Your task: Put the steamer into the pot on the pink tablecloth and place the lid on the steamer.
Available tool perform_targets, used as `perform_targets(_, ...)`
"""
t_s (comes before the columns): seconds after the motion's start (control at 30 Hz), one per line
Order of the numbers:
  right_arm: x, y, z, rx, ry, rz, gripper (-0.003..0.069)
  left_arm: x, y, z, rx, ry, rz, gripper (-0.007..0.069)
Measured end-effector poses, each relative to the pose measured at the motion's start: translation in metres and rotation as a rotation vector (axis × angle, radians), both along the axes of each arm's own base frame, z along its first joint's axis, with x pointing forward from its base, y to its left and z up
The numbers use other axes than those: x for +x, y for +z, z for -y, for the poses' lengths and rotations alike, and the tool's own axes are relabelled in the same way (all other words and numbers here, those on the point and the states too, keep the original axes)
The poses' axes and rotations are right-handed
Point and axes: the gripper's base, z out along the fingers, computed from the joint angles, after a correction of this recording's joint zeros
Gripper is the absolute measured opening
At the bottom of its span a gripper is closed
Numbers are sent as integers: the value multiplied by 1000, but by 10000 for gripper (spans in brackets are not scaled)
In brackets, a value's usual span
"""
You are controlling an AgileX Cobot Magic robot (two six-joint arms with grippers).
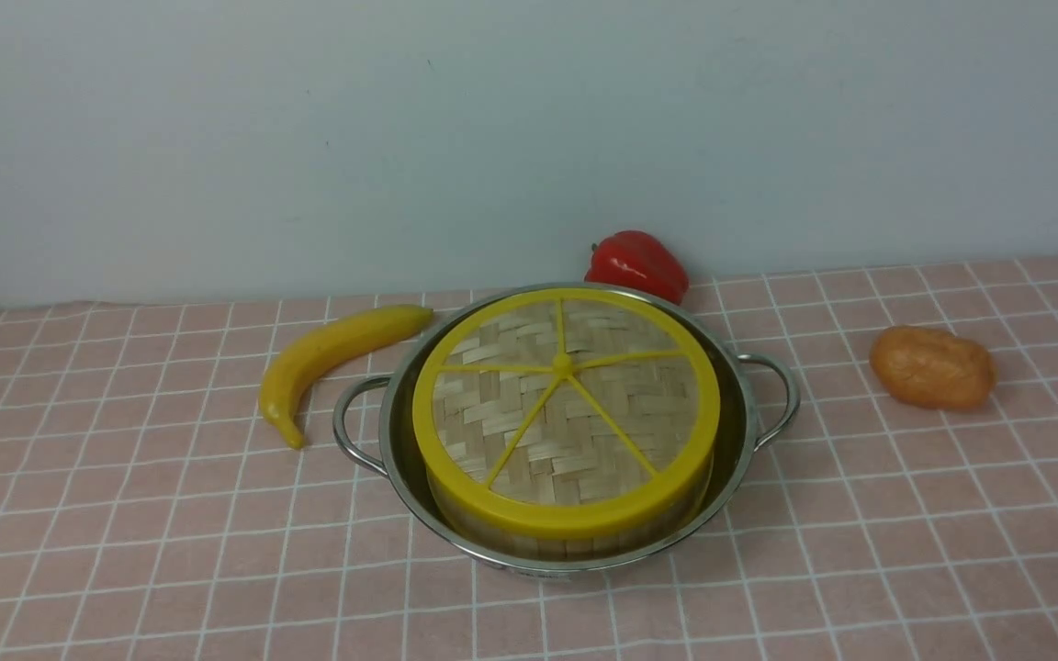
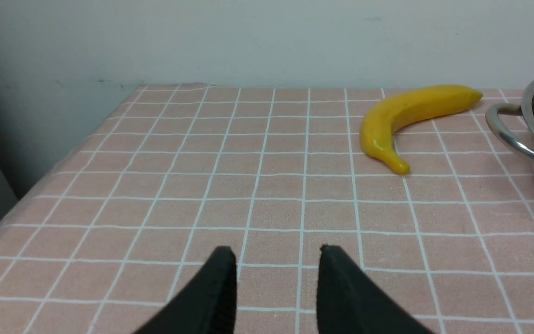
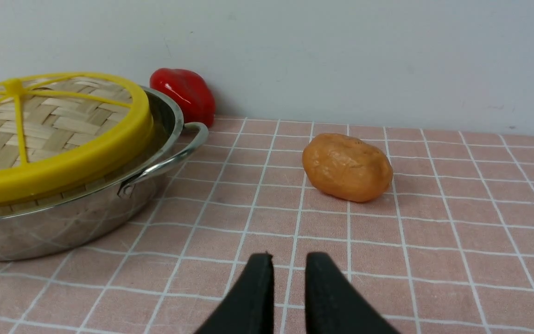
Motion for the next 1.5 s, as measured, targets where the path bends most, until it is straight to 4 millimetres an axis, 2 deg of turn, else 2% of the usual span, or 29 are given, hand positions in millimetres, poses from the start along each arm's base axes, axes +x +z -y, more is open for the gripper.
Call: perform_targets(1.5,0,0,0,2,0,0,239,0,0,0,0,0,0,243)
